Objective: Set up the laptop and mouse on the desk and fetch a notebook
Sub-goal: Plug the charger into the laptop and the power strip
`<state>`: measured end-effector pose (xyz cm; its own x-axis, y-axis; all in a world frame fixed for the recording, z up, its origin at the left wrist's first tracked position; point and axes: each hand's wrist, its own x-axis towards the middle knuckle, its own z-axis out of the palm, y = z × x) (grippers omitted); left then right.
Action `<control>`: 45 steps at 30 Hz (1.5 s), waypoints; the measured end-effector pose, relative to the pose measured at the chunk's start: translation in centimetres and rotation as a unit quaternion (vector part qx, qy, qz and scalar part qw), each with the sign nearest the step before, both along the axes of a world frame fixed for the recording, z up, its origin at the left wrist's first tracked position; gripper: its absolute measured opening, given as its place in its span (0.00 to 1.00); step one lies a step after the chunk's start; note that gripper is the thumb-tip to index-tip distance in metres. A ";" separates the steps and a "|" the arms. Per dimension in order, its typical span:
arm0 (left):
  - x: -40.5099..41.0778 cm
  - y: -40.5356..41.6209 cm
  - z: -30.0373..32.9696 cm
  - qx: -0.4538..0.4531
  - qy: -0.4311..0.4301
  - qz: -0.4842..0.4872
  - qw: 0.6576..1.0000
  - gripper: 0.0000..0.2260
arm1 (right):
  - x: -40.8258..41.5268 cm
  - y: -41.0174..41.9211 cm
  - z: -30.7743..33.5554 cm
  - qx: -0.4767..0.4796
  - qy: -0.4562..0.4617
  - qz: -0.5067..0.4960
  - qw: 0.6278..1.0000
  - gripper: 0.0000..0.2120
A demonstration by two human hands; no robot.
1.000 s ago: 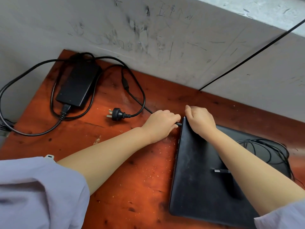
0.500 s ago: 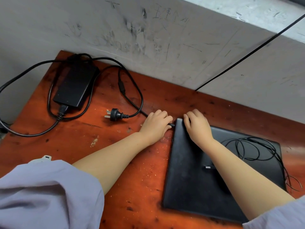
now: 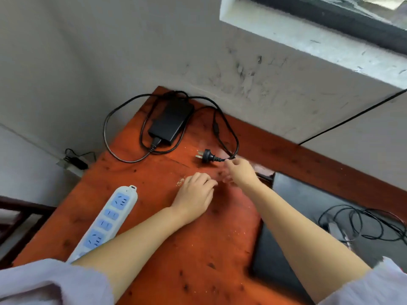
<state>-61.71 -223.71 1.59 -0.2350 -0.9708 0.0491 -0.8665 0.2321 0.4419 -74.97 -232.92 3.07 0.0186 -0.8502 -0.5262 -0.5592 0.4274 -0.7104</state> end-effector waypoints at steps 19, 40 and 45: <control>13.3 10.9 -2.6 0.032 -0.128 0.318 0.939 0.31 | 10.4 4.5 -1.0 0.102 -0.363 -0.115 0.919 0.09; 14.1 12.3 -3.4 0.031 -0.077 0.375 0.923 0.26 | 18.1 6.9 2.5 -0.137 -0.010 0.483 0.864 0.09; 14.2 12.3 -3.4 0.021 -0.074 0.373 0.925 0.25 | 18.3 7.4 2.3 -0.175 0.019 0.481 0.859 0.07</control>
